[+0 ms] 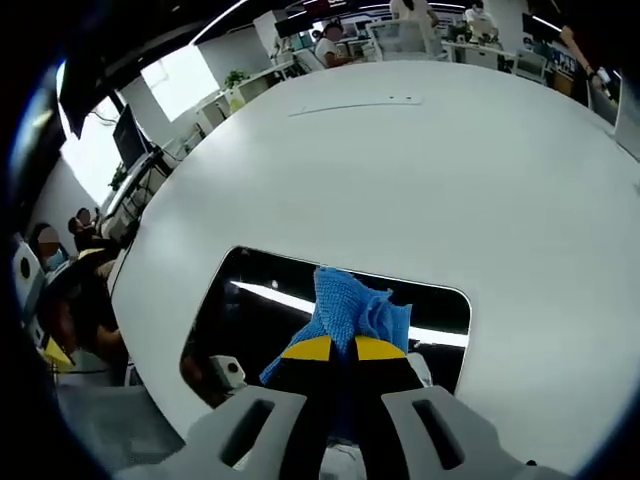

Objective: Wipe the mirror surface with the cleaning cloth until all visible marks leave the cleaned area.

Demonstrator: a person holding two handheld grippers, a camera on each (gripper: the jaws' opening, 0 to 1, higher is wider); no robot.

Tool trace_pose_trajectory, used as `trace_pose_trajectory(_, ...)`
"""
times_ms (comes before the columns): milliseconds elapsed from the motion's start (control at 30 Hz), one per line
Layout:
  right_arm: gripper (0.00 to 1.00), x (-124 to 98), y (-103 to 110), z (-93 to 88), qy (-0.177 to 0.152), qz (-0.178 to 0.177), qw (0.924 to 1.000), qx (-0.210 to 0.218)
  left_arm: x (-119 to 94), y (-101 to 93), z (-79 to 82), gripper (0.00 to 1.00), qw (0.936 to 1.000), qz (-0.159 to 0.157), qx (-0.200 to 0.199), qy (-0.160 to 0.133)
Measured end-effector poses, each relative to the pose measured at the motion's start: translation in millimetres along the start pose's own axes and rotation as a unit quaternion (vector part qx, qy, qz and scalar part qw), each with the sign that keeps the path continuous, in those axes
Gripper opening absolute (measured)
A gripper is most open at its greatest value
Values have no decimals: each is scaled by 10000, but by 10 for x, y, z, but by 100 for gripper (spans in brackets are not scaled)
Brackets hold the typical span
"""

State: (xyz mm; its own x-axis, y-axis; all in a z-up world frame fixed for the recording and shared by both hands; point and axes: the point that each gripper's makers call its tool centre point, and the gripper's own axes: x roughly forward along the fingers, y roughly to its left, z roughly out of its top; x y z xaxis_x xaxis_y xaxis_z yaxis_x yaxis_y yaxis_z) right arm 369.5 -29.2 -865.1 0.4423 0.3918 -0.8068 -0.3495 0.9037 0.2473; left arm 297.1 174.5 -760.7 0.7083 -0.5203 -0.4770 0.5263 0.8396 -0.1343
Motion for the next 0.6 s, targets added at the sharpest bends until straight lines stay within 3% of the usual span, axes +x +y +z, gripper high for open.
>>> trace_pose_trajectory(600,0,-244,90,-426,-94,115,9993,354,118,-233,130,99,9995,-222,216,-85)
